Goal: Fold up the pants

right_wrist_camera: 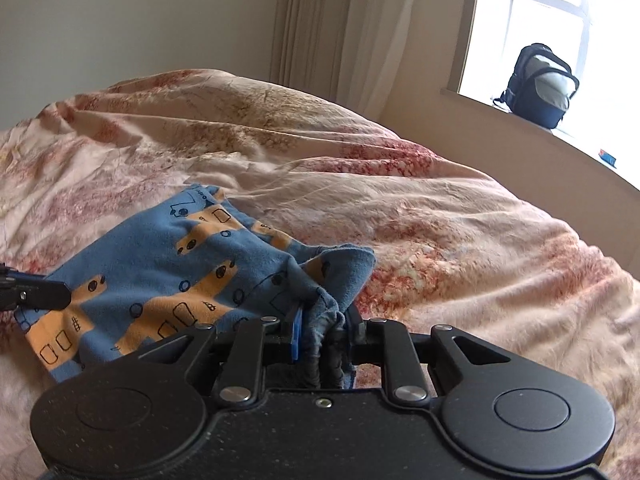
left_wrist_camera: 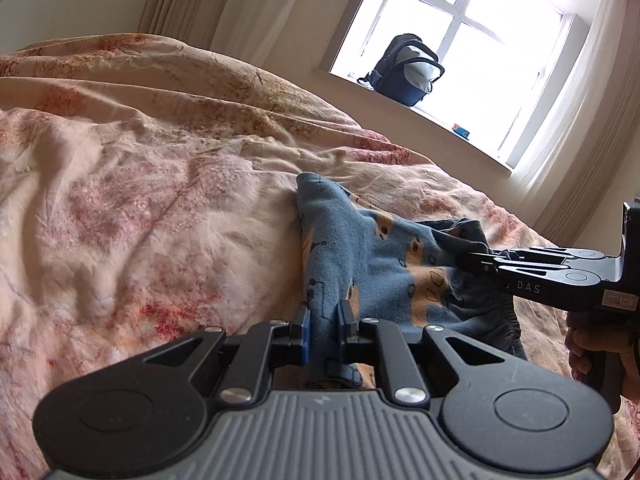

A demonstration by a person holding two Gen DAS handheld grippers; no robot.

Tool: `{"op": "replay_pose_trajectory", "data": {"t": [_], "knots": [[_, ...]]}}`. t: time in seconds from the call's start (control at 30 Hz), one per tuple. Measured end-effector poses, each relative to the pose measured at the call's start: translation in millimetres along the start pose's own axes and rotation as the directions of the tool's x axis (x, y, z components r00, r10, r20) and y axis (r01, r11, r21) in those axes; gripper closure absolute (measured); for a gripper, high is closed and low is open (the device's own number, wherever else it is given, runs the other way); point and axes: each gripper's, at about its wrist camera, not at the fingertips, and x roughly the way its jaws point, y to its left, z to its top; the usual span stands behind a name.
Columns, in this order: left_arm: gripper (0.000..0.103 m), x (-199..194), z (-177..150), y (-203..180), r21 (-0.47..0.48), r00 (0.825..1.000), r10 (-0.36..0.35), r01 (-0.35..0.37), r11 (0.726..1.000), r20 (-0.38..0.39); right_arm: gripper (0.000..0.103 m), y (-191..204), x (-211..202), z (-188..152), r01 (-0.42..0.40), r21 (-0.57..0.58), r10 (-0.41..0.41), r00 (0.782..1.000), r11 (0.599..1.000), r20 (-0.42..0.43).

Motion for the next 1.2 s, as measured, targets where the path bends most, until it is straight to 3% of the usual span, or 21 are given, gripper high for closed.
{"op": "replay_pose_trajectory", "data": {"t": [0.2, 0.27, 0.33, 0.37, 0.4, 0.43, 0.47, 0.53, 0.63, 0.67, 0.77, 0.87, 1.2], "knots": [[0.088, -0.9, -0.5, 0.0, 0.0, 1.0, 0.001, -0.001, 1.0, -0.002, 0.081, 2.9, -1.0, -0.7, 0.014, 0.0, -0.014, 1.0, 1.0, 0.003], [0.086, -1.1, -0.4, 0.1, 0.002, 1.0, 0.002, -0.002, 1.0, -0.005, 0.077, 4.9, -2.8, -0.4, 0.026, -0.001, -0.026, 1.0, 1.0, 0.006], [0.072, -3.0, 0.3, 0.3, -0.003, 1.0, 0.0, 0.0, 1.0, -0.014, 0.068, 5.8, -7.0, -0.5, 0.042, 0.015, -0.042, 0.999, 0.999, 0.013], [0.067, -4.8, 0.4, 0.4, -0.013, 1.0, -0.001, 0.0, 1.0, -0.015, 0.056, 5.7, -10.4, -1.3, 0.058, 0.038, -0.058, 0.998, 0.998, 0.015], [0.058, -7.4, 0.2, -0.2, -0.019, 1.0, -0.001, 0.001, 1.0, -0.013, 0.048, 5.3, -15.6, -3.0, 0.074, 0.073, -0.076, 0.997, 0.995, 0.022], [0.047, -11.6, 0.2, -1.5, -0.02, 1.0, 0.004, -0.004, 1.0, -0.004, 0.033, 4.8, -22.9, -5.8, 0.084, 0.115, -0.088, 0.995, 0.99, 0.038], [0.042, -16.5, 0.2, -3.8, -0.015, 1.0, 0.011, -0.011, 1.0, 0.009, 0.027, 5.4, -31.5, -8.9, 0.085, 0.149, -0.095, 0.994, 0.985, 0.058], [0.022, -30.7, 0.7, -9.8, 0.002, 0.998, 0.035, -0.036, 0.999, 0.043, 0.021, 10.3, -50.8, -15.1, 0.099, 0.192, -0.117, 0.989, 0.976, 0.086], [0.0, -60.0, -0.2, -21.2, 0.047, 0.992, 0.072, -0.077, 0.996, 0.103, 0.005, 24.1, -86.9, -27.4, 0.1, 0.241, -0.14, 0.978, 0.965, 0.152], [0.0, -69.5, -0.8, -25.6, 0.064, 0.989, 0.084, -0.093, 0.994, 0.126, 0.001, 29.3, -99.1, -32.3, 0.092, 0.252, -0.139, 0.974, 0.963, 0.176], [0.0, -93.8, -5.3, -38.3, 0.151, 0.982, 0.117, -0.139, 0.979, 0.148, 0.001, 46.7, -131.5, -46.3, 0.088, 0.269, -0.146, 0.968, 0.959, 0.204], [0.0, -117.7, -19.8, -42.0, 0.163, 0.974, 0.149, -0.177, 0.971, 0.17, 0.001, 64.4, -159.4, -58.9, 0.113, 0.272, -0.175, 0.96, 0.956, 0.219], [0.0, -142.8, -56.2, -38.6, 0.12, 0.981, 0.182, -0.189, 0.974, 0.067, 0.001, 103.7, -212.9, -91.6, 0.142, 0.268, -0.213, 0.943, 0.953, 0.256]]}}
